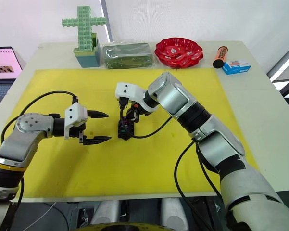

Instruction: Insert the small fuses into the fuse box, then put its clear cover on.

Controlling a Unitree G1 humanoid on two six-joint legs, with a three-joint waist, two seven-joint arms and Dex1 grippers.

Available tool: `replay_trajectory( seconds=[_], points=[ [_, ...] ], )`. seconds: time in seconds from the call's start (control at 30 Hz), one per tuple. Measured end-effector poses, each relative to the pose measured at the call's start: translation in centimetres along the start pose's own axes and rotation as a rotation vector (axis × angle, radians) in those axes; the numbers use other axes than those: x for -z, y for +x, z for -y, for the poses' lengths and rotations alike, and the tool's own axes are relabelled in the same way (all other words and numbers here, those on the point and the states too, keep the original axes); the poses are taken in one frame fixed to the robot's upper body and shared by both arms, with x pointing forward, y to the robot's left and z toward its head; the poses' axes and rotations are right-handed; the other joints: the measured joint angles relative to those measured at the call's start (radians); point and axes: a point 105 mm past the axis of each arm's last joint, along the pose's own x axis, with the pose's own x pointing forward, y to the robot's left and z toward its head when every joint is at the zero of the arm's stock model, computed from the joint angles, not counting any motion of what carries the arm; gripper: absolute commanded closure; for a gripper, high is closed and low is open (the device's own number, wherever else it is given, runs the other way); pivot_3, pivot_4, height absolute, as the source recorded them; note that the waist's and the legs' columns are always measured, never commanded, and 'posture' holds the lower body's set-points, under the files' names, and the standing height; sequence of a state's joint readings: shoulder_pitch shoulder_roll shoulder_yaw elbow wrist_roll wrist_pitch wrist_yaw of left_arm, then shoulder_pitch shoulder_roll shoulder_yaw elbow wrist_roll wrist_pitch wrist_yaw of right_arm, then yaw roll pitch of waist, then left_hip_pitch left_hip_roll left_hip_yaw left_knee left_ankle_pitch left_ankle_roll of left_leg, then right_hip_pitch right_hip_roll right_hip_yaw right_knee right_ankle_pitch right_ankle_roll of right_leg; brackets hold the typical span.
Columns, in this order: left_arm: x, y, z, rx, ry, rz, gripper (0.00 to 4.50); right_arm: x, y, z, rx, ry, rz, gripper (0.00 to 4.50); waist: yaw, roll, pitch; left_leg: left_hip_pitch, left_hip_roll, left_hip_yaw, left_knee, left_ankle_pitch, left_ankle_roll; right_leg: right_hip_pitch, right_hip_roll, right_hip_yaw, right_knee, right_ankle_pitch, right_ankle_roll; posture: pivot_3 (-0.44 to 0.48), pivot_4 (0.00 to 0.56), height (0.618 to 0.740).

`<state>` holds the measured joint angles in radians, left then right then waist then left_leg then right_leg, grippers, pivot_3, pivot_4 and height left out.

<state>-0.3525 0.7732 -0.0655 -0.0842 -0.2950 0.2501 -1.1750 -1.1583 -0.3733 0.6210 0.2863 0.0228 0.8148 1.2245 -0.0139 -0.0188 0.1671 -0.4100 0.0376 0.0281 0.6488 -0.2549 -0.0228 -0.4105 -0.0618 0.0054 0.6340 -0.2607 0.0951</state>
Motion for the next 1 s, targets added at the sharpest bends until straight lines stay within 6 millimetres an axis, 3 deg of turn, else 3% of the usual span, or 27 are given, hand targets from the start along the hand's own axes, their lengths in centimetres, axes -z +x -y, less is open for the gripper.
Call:
replay_trajectory(
  seconds=[1.0],
  points=[
    [-0.18,0.55,0.11,-0.016,-0.004,0.025,0.0,-0.32,0.38,0.38,-0.059,-0.045,-0.138,4.47,0.001,0.0,0.0,0.001,0.0,0.0,0.0,0.0,0.0,0.001,0.0,0.0,0.0,0.0,0.0,0.0,0.15,0.74]
  ],
)
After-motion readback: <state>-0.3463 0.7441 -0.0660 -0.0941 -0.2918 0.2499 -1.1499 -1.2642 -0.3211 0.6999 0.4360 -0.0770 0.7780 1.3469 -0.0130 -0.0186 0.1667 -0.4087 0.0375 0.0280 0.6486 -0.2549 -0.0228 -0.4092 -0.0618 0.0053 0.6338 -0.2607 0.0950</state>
